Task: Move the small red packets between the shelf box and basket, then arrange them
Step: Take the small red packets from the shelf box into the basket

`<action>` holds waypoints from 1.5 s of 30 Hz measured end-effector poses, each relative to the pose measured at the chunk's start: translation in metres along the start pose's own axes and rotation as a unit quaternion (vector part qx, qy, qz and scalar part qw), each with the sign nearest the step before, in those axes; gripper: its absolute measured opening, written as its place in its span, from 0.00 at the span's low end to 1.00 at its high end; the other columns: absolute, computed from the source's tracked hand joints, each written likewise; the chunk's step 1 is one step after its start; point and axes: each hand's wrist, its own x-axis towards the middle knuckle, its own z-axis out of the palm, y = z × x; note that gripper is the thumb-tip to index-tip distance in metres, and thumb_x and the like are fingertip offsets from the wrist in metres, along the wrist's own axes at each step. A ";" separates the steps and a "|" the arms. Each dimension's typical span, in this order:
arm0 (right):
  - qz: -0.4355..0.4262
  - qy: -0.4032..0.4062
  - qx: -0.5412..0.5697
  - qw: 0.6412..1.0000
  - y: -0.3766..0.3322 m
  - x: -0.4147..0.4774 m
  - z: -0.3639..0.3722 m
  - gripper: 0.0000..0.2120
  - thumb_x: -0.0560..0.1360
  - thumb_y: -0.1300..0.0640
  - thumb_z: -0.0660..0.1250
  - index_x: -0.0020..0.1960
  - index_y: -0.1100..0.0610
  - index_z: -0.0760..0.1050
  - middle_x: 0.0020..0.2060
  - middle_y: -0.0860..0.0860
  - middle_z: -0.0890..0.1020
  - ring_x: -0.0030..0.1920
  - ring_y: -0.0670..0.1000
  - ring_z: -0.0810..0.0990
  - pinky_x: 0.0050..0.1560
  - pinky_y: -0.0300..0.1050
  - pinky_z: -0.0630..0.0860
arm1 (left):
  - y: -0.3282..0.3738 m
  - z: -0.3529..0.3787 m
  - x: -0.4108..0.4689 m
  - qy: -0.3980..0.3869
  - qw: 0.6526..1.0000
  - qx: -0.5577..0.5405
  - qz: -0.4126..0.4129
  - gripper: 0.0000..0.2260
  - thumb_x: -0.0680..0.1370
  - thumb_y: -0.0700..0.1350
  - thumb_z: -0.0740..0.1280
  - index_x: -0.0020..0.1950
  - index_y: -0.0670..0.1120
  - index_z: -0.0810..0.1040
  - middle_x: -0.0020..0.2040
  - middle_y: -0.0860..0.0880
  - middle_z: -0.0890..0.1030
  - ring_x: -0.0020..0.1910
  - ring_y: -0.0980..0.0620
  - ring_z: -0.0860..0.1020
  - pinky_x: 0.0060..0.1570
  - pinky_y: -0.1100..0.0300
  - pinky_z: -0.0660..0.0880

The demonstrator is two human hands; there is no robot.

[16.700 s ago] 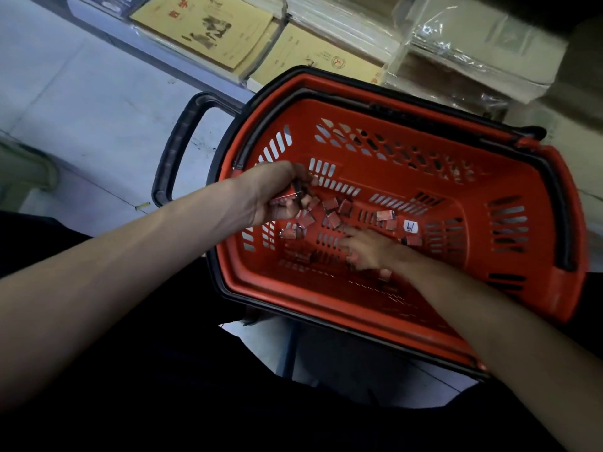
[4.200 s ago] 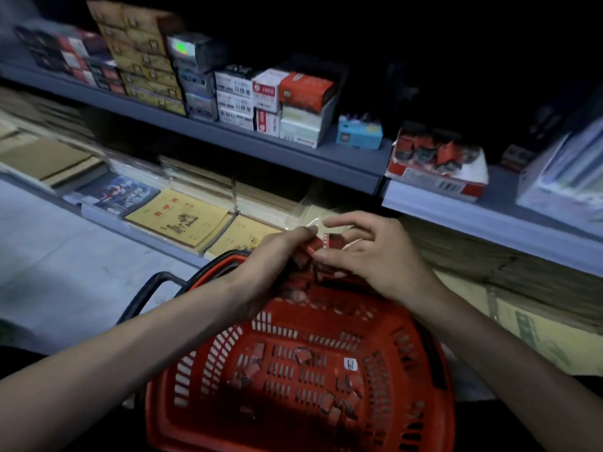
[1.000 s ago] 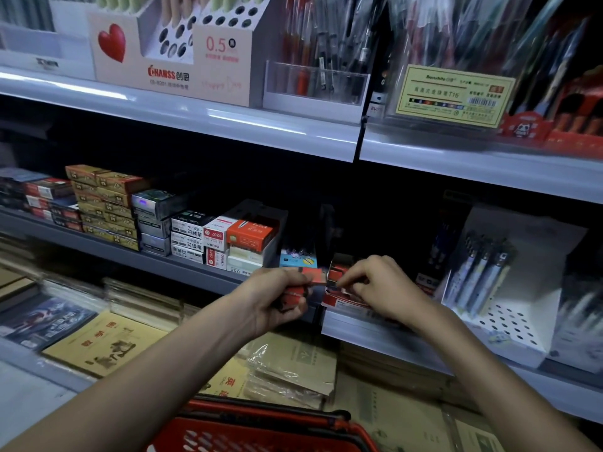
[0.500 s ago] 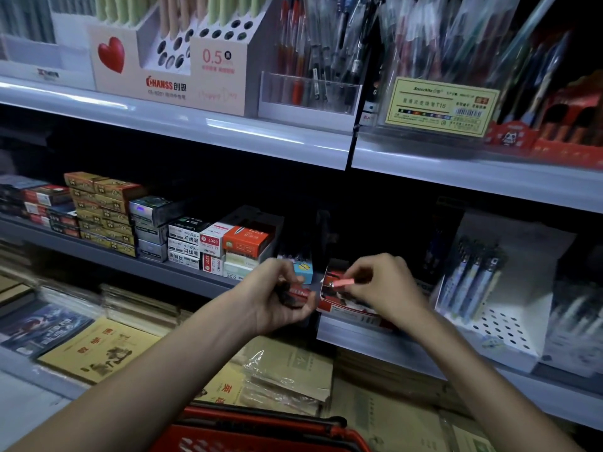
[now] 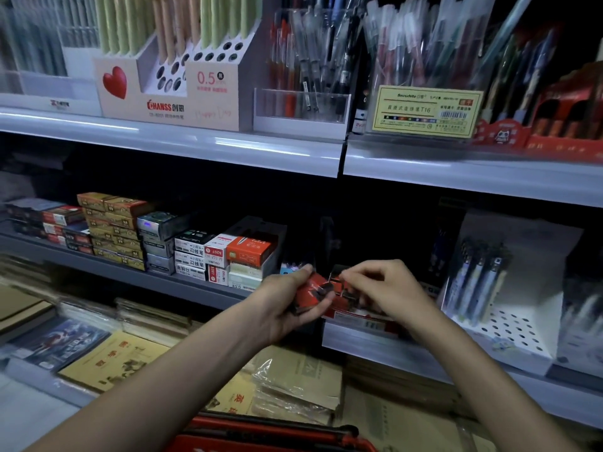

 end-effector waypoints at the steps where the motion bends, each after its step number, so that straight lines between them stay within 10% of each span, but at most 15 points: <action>1: 0.021 -0.019 0.057 0.998 -0.007 -0.005 0.001 0.06 0.77 0.51 0.72 0.47 0.53 0.86 0.35 0.50 0.85 0.34 0.49 0.82 0.29 0.38 0.73 | -0.002 0.005 0.001 0.011 1.000 0.021 0.019 0.11 0.82 0.45 0.69 0.59 0.40 0.77 0.49 0.34 0.84 0.33 0.45 0.85 0.24 0.59 0.79; 11: 0.086 0.002 0.198 0.976 -0.004 -0.008 -0.002 0.10 0.70 0.66 0.78 0.50 0.61 0.83 0.42 0.60 0.87 0.36 0.54 0.84 0.34 0.40 0.81 | -0.014 0.034 0.015 0.037 0.995 0.083 0.040 0.09 0.83 0.47 0.67 0.58 0.44 0.81 0.42 0.44 0.81 0.33 0.51 0.82 0.24 0.61 0.78; 15: 0.016 0.100 -0.024 0.995 0.016 0.005 -0.014 0.06 0.71 0.60 0.79 0.45 0.51 0.85 0.36 0.48 0.85 0.35 0.44 0.83 0.35 0.35 0.78 | -0.004 0.032 0.012 0.020 0.999 0.016 -0.032 0.06 0.79 0.33 0.58 0.46 0.37 0.73 0.37 0.40 0.79 0.44 0.41 0.79 0.31 0.50 0.83; 21: -0.020 0.002 -0.234 0.972 0.028 0.003 -0.027 0.10 0.72 0.62 0.77 0.51 0.49 0.87 0.47 0.44 0.83 0.47 0.42 0.80 0.52 0.40 0.79 | 0.009 0.023 0.013 0.024 0.999 0.004 -0.036 0.15 0.80 0.26 0.58 0.67 0.30 0.71 0.65 0.28 0.73 0.49 0.34 0.80 0.30 0.49 0.83; 27: -0.040 -0.037 -0.320 0.946 0.030 0.002 -0.020 0.11 0.73 0.62 0.76 0.52 0.50 0.85 0.49 0.46 0.85 0.48 0.45 0.82 0.50 0.38 0.80 | 0.004 0.017 0.021 0.028 0.998 0.016 -0.054 0.11 0.84 0.34 0.61 0.65 0.32 0.72 0.55 0.30 0.78 0.39 0.41 0.82 0.23 0.57 0.79; 39: -0.038 -0.061 -0.256 0.964 0.033 0.002 -0.029 0.21 0.77 0.70 0.62 0.52 0.48 0.87 0.50 0.45 0.86 0.50 0.44 0.84 0.54 0.41 0.81 | -0.007 0.031 0.020 0.008 0.995 0.099 -0.029 0.02 0.80 0.36 0.69 0.51 0.37 0.80 0.36 0.41 0.82 0.26 0.53 0.79 0.20 0.67 0.74; 45: 0.031 -0.028 0.105 0.994 0.016 -0.001 -0.031 0.04 0.77 0.58 0.73 0.51 0.57 0.85 0.40 0.57 0.87 0.38 0.52 0.86 0.34 0.41 0.79 | -0.010 0.040 0.023 -0.018 0.992 0.124 -0.009 0.01 0.78 0.37 0.72 0.48 0.40 0.81 0.36 0.44 0.81 0.27 0.56 0.78 0.21 0.69 0.73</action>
